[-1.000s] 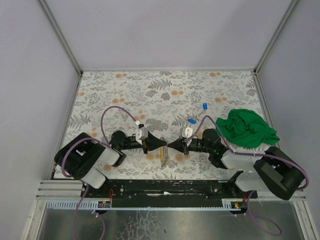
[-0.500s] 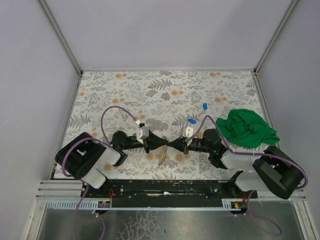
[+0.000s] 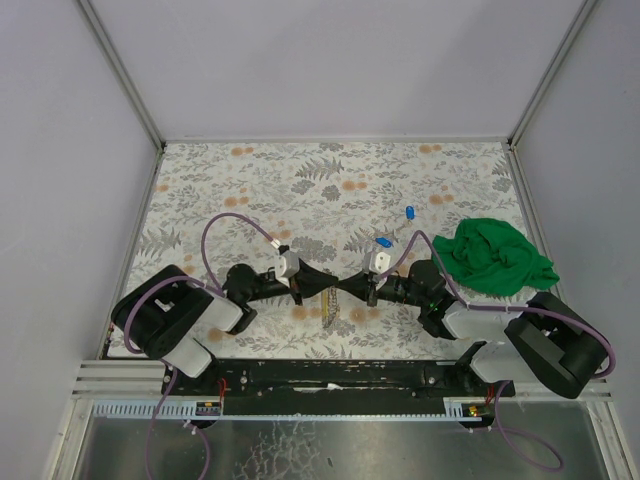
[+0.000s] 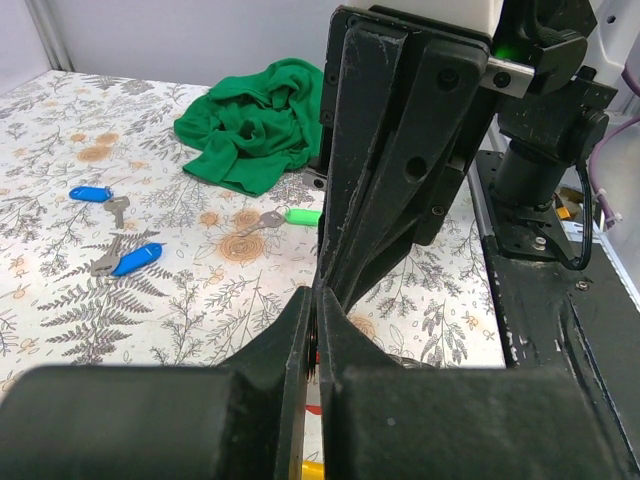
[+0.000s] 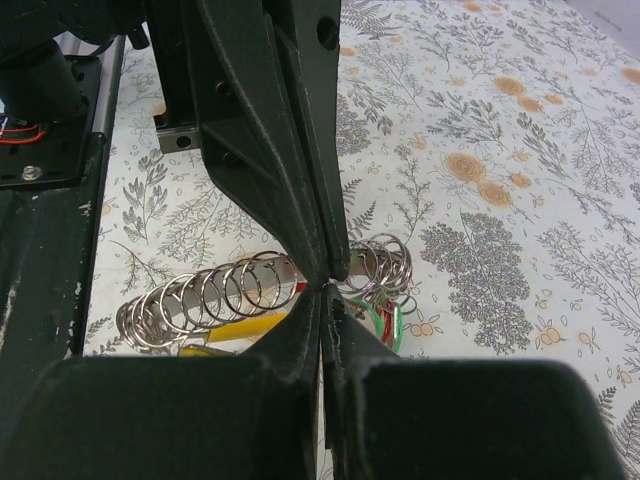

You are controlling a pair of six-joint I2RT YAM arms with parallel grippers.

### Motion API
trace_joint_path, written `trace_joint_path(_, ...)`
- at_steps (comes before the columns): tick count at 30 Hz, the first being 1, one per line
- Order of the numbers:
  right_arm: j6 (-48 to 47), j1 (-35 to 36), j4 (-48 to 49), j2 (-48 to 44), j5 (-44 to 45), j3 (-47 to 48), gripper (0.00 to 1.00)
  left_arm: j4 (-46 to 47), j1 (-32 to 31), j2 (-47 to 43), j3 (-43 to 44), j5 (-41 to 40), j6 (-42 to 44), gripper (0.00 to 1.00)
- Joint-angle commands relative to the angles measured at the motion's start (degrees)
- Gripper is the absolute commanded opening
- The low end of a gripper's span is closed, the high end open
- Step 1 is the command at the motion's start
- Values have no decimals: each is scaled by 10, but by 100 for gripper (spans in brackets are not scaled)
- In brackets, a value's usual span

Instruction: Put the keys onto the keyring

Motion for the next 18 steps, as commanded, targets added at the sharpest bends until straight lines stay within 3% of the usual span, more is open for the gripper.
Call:
trace_joint_path(1,10,2,142,-23,7,20,0,32,-19,16,-8,-5,-4,0)
trace_joint_path(18,34,14,223,8,-7,26,0,35,-83,38,-10,-159,-7,0)
